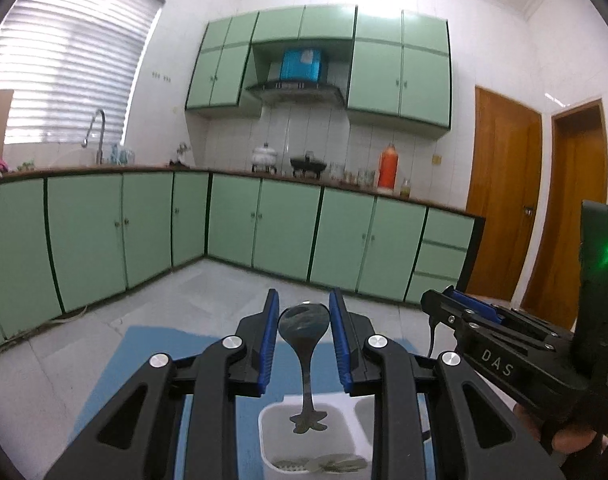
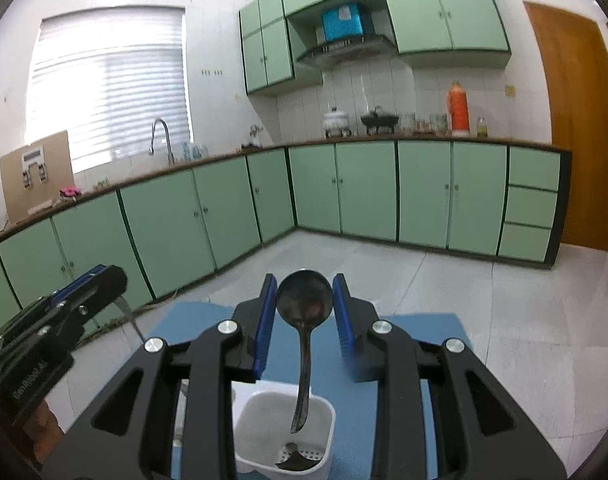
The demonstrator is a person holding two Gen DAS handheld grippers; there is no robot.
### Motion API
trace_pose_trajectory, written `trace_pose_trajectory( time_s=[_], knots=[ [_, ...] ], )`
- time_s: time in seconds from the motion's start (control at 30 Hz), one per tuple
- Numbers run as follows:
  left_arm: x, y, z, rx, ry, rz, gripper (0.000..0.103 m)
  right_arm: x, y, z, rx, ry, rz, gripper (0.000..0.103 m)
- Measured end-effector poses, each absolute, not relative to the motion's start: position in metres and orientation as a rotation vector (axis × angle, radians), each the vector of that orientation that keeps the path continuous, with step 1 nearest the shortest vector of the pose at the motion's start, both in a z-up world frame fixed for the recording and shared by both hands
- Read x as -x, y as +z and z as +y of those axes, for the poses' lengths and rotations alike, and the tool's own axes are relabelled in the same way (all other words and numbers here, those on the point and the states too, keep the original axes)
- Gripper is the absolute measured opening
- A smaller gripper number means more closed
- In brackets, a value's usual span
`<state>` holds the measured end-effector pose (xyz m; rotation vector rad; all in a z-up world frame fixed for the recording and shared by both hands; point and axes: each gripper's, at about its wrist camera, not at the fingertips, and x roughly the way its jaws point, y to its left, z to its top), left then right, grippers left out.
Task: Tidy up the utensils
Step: 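Carry both spoons over the white holder and open both tools to release them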
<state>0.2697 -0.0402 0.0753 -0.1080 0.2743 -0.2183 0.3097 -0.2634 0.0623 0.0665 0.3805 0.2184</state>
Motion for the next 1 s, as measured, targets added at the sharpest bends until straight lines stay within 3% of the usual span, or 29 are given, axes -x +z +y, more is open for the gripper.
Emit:
trace_pose_trajectory(
  time_s=[0.37, 0.43, 0.47, 0.57, 0.63, 0.77, 0.87, 1.0],
  knots=[
    [-0.282, 0.028, -0.037, 0.089, -0.202, 0.382, 0.026, -0.305, 0.014, -0.251, -0.063, 0.231, 0.472, 0.028],
    [-0.283, 0.022, -0.037, 0.094, -0.199, 0.402, 0.026, -0.301, 0.012, -0.251, -0.060, 0.221, 0.469, 0.033],
    [-0.283, 0.019, -0.036, 0.098, -0.193, 0.410, 0.026, -0.299, 0.012, -0.251, -0.060, 0.214, 0.465, 0.042],
    [-0.280, 0.016, -0.032, 0.111, -0.181, 0.414, 0.040, -0.292, 0.014, -0.256, -0.072, 0.197, 0.446, 0.046],
    [-0.276, 0.019, -0.030, 0.120, -0.178, 0.405, 0.043, -0.289, 0.017, -0.262, -0.085, 0.182, 0.434, 0.051],
    [-0.262, 0.028, -0.023, 0.128, -0.161, 0.371, 0.058, -0.277, 0.024, -0.274, -0.094, 0.133, 0.400, 0.070],
    [-0.246, 0.034, -0.016, 0.143, -0.146, 0.346, 0.075, -0.263, 0.028, -0.283, -0.098, 0.110, 0.380, 0.083],
    [-0.223, 0.038, -0.010, 0.140, -0.133, 0.328, 0.082, -0.239, 0.027, -0.292, -0.098, 0.106, 0.372, 0.089]
  ],
)
